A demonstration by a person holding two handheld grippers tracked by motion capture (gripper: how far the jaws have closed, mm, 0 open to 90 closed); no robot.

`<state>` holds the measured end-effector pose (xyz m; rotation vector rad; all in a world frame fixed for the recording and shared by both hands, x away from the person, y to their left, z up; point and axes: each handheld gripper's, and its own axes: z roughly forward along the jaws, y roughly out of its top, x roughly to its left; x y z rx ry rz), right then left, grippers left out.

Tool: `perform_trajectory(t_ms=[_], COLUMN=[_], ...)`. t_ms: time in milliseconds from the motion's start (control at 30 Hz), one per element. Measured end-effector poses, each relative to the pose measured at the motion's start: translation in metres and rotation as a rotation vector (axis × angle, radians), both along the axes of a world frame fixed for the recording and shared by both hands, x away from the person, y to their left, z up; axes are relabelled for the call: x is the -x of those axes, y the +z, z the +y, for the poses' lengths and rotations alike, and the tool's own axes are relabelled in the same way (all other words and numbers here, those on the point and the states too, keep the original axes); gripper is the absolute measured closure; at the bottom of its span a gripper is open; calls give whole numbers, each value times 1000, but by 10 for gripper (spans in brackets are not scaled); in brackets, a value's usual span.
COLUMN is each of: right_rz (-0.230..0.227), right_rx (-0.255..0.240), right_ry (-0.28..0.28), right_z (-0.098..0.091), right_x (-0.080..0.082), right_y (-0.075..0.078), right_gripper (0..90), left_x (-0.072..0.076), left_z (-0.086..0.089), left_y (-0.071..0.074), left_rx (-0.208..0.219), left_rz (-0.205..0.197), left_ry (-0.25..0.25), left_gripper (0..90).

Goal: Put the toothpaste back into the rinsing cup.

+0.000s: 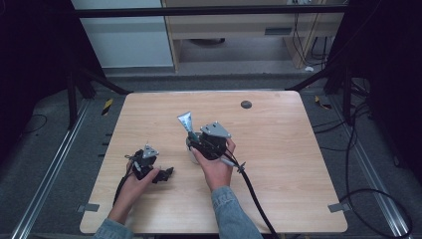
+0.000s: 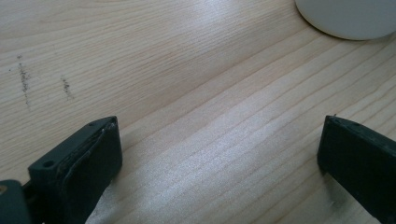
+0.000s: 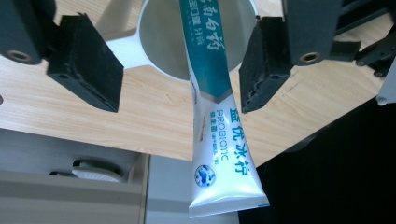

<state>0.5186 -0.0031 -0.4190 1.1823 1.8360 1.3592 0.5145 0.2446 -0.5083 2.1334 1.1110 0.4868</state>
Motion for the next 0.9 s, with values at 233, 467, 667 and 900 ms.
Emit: perform_trajectory(t_ms=[233,467,667,900], right_rz=[86,95,112,142], right_rx=[71,102,116,123], right_ry=[40,32,40,51], right_z=[-10,-27,-40,-58], right_x=[-1,-2,-6,-8], right_y=[8,16,18,21], right_gripper=[223,175,152,127], left_x=[0,0,0,0], left_z=[0,0,0,0], left_y=[0,0,0,0], left_rx=[0,-1,-1,0], left_rz=[0,0,0,0], left_ry=[0,1,1,1], left_gripper=[0,0,0,0])
